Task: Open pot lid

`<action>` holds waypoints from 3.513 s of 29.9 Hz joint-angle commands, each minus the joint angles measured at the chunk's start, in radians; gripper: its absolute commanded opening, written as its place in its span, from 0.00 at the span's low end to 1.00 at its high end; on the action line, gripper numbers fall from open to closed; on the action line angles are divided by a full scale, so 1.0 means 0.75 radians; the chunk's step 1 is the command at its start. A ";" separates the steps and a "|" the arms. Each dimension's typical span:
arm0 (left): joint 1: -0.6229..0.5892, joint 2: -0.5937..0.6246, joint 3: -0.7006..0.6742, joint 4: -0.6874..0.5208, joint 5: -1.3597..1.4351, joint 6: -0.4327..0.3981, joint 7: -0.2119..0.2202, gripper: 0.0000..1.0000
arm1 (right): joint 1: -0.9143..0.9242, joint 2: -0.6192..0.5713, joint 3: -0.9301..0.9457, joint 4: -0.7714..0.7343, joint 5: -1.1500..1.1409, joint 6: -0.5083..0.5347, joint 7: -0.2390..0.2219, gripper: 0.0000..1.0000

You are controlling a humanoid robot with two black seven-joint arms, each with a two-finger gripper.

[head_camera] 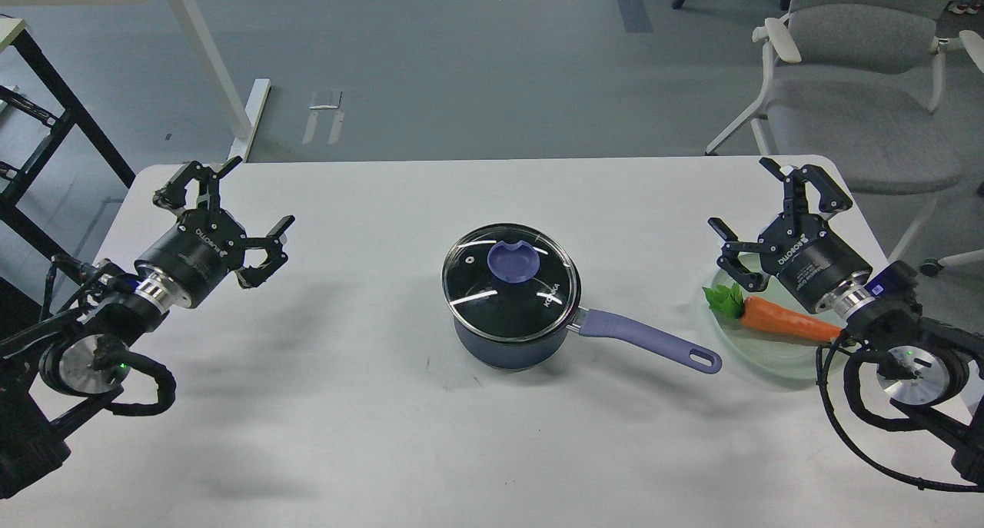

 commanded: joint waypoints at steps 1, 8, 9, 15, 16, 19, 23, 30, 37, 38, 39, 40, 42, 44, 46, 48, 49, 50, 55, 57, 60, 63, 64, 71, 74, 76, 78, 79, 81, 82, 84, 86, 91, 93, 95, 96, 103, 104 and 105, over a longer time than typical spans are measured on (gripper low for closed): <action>0.000 0.003 -0.001 -0.009 0.012 0.004 -0.001 0.99 | 0.000 0.009 0.004 0.001 0.000 -0.005 0.000 1.00; -0.016 0.031 0.015 0.005 0.020 0.006 0.013 0.99 | 0.008 -0.046 0.016 0.067 -0.039 -0.001 0.000 1.00; -0.026 0.039 0.019 0.011 0.020 0.006 0.015 0.99 | 0.018 -0.071 0.016 0.099 -0.065 -0.003 0.000 1.00; -0.102 0.074 0.013 0.068 0.018 0.000 0.007 0.99 | 0.104 -0.269 0.016 0.320 -0.247 -0.025 0.000 1.00; -0.116 0.072 0.009 0.095 0.018 -0.008 0.003 0.99 | 0.131 -0.308 0.012 0.353 -0.270 -0.046 0.000 1.00; -0.169 0.074 0.019 0.158 0.020 -0.010 0.005 0.99 | 0.235 -0.392 -0.004 0.406 -0.447 -0.146 0.000 1.00; -0.221 0.068 0.017 0.181 0.108 0.002 -0.011 0.99 | 0.458 -0.455 -0.124 0.464 -0.830 -0.189 0.000 1.00; -0.261 0.060 0.017 0.179 0.312 0.010 -0.194 0.99 | 0.977 -0.490 -0.648 0.574 -1.353 -0.193 0.000 1.00; -0.286 0.056 0.019 0.140 0.349 0.010 -0.194 0.99 | 1.282 -0.396 -1.069 0.656 -1.830 -0.271 0.000 1.00; -0.286 0.056 0.019 0.124 0.357 0.010 -0.194 0.99 | 1.297 -0.376 -1.118 0.660 -1.904 -0.297 0.000 1.00; -0.286 0.056 0.019 0.111 0.372 0.010 -0.194 0.99 | 1.299 -0.359 -1.153 0.660 -1.959 -0.322 0.000 1.00; -0.286 0.058 0.019 0.099 0.396 0.010 -0.194 0.99 | 1.301 -0.343 -1.192 0.660 -2.012 -0.348 0.000 1.00; -0.286 0.058 0.019 0.077 0.433 0.010 -0.194 0.99 | 1.297 -0.316 -1.245 0.658 -2.078 -0.385 0.000 1.00; -0.284 0.058 0.019 0.046 0.456 0.010 -0.194 0.99 | 1.291 -0.280 -1.288 0.650 -2.113 -0.402 0.000 1.00; -0.282 0.058 0.019 0.024 0.456 0.014 -0.194 0.99 | 1.282 -0.237 -1.319 0.638 -2.123 -0.414 0.000 1.00; -0.282 0.058 0.019 0.003 0.456 0.024 -0.194 0.99 | 1.278 -0.204 -1.356 0.615 -2.123 -0.430 0.000 0.99; -0.282 0.056 0.019 -0.005 0.456 0.031 -0.194 0.99 | 1.270 -0.182 -1.370 0.603 -2.123 -0.439 0.000 0.99; -0.282 0.056 0.017 -0.007 0.456 0.037 -0.194 0.99 | 1.268 -0.155 -1.378 0.591 -2.123 -0.443 0.000 0.99; -0.284 0.038 0.017 -0.009 0.456 0.051 -0.194 0.99 | 1.252 -0.071 -1.421 0.515 -2.131 -0.453 0.000 0.96; -0.284 0.035 0.017 -0.011 0.456 0.051 -0.194 0.99 | 1.244 -0.048 -1.440 0.497 -2.133 -0.453 0.000 0.96; -0.284 0.035 0.017 -0.040 0.456 0.063 -0.194 0.99 | 1.229 -0.020 -1.456 0.480 -2.133 -0.465 0.000 0.93; -0.284 0.035 0.015 -0.075 0.454 0.098 -0.194 0.99 | 1.227 -0.014 -1.458 0.472 -2.133 -0.473 0.000 0.89; -0.284 0.035 0.015 -0.079 0.454 0.106 -0.194 0.99 | 1.227 -0.014 -1.458 0.470 -2.133 -0.473 0.000 0.86; -0.284 0.031 0.015 -0.083 0.456 0.115 -0.194 0.99 | 1.227 -0.012 -1.475 0.470 -2.133 -0.478 0.000 0.55; -0.284 0.029 0.015 -0.085 0.456 0.115 -0.194 0.99 | 1.225 -0.012 -1.477 0.472 -2.133 -0.490 0.000 0.46; -0.284 0.031 0.017 -0.095 0.456 0.115 -0.194 0.99 | 1.225 -0.012 -1.477 0.472 -2.133 -0.490 0.000 0.39; -0.284 0.033 0.017 -0.103 0.458 0.113 -0.194 0.99 | 1.225 -0.010 -1.477 0.470 -2.131 -0.492 0.000 0.36; -0.284 0.033 0.019 -0.103 0.460 0.113 -0.194 0.99 | 1.227 -0.010 -1.477 0.470 -2.131 -0.492 0.000 0.36; -0.284 0.037 0.019 -0.109 0.494 0.102 -0.194 0.99 | 1.229 -0.009 -1.477 0.470 -2.131 -0.492 0.000 0.36; -0.286 0.035 0.019 -0.118 0.531 0.100 -0.194 0.99 | 1.229 -0.010 -1.477 0.470 -2.131 -0.492 0.000 0.35; -0.288 0.035 0.017 -0.144 0.664 0.098 -0.194 0.99 | 1.229 -0.010 -1.479 0.470 -2.133 -0.492 0.000 0.35; -0.306 0.031 0.013 -0.179 0.892 0.096 -0.194 0.99 | 1.229 -0.010 -1.491 0.470 -2.131 -0.492 0.000 0.32; -0.394 -0.058 0.013 -0.242 1.436 0.119 -0.194 0.99 | 1.229 -0.010 -1.497 0.470 -2.129 -0.492 0.000 0.31; -0.443 -0.097 0.015 -0.245 1.665 0.139 -0.194 0.99 | 1.229 -0.010 -1.497 0.470 -2.129 -0.492 0.000 0.31; -0.492 -0.126 0.017 -0.247 1.919 0.196 -0.194 0.99 | 1.229 -0.010 -1.499 0.470 -2.129 -0.492 0.000 0.31; -0.513 -0.142 0.019 -0.245 2.042 0.239 -0.194 0.99 | 1.229 -0.010 -1.499 0.470 -2.127 -0.492 0.000 0.31; -0.662 -0.290 0.340 -0.222 2.552 0.529 -0.194 0.99 | 1.229 -0.010 -1.503 0.470 -2.123 -0.492 0.000 0.32; -0.681 -0.304 0.387 -0.218 2.568 0.576 -0.194 0.99 | 1.229 -0.010 -1.503 0.472 -2.121 -0.492 0.000 0.32; -0.697 -0.316 0.426 -0.202 2.577 0.607 -0.194 0.99 | 1.231 -0.010 -1.503 0.472 -2.121 -0.492 0.000 0.32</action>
